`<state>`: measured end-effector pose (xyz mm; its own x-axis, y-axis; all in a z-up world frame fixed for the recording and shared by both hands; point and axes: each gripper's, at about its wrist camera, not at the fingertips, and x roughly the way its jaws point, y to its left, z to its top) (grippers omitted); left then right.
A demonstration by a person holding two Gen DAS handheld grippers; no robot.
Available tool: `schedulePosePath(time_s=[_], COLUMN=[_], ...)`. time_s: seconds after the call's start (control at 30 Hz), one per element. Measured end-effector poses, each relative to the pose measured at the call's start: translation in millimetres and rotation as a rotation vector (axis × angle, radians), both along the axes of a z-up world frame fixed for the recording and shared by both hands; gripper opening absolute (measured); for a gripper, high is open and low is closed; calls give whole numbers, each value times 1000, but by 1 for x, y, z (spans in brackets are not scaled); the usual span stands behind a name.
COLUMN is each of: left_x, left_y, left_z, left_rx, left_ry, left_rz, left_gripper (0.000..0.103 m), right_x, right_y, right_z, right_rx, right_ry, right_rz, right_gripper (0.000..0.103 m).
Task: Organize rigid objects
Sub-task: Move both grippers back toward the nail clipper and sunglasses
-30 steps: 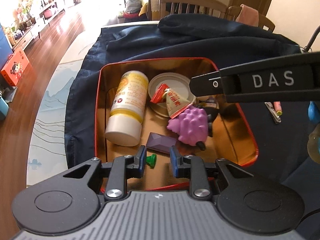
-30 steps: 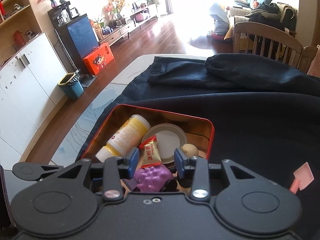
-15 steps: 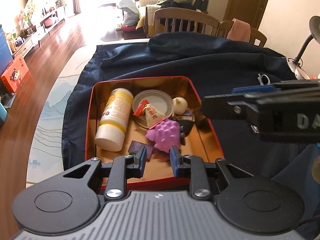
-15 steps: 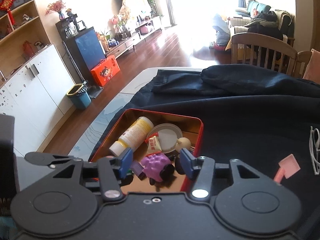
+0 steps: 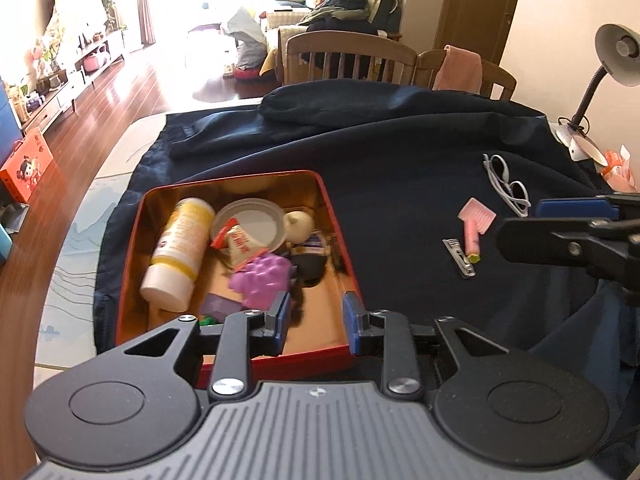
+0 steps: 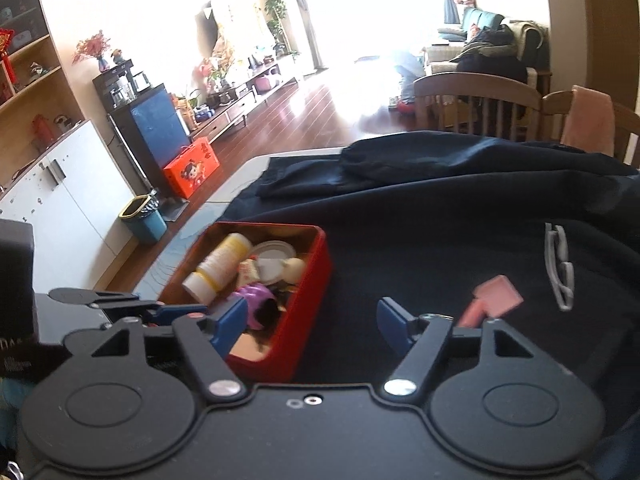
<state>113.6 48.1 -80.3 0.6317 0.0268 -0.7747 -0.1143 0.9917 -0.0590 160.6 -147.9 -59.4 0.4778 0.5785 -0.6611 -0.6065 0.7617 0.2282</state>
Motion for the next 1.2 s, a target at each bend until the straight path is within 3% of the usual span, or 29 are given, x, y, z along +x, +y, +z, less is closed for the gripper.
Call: schedulePosePath(time_s=[0.07, 0.1, 0.13, 0.17, 0.3, 0.47, 0.6, 0.87, 1.2], left_x=[1, 2, 3, 4, 11, 23, 35, 62, 94], left_y=[-8, -13, -17, -21, -39, -64, -84, -115, -127], left_z=[0, 0, 0, 1, 1, 0, -3, -18, -43], left_rx=[-2, -2, 0, 2, 5, 3, 12, 36, -18], left_ry=[-4, -6, -11, -22, -28, -37, -41, -28, 36], left_rz=[-2, -2, 2, 9, 10, 10, 2, 10, 18], left_gripper=[39, 47, 61, 67, 67, 79, 81, 81, 81], right_x=[1, 2, 2, 4, 13, 28, 46, 85, 133], right_y=[-13, -20, -27, -34, -61, -92, -112, -135, -133], right_z=[0, -1, -1, -1, -1, -3, -6, -18, -56], right_rx=[-5, -7, -9, -11, -19, -38, -53, -87, -138], right_ry=[-5, -7, -9, -10, -16, -40, -52, -58, -9], right_rz=[-9, -13, -17, -22, -48, -71, -86, -100, -93], right_gripper=[77, 78, 78, 79, 84, 96, 101, 102, 100])
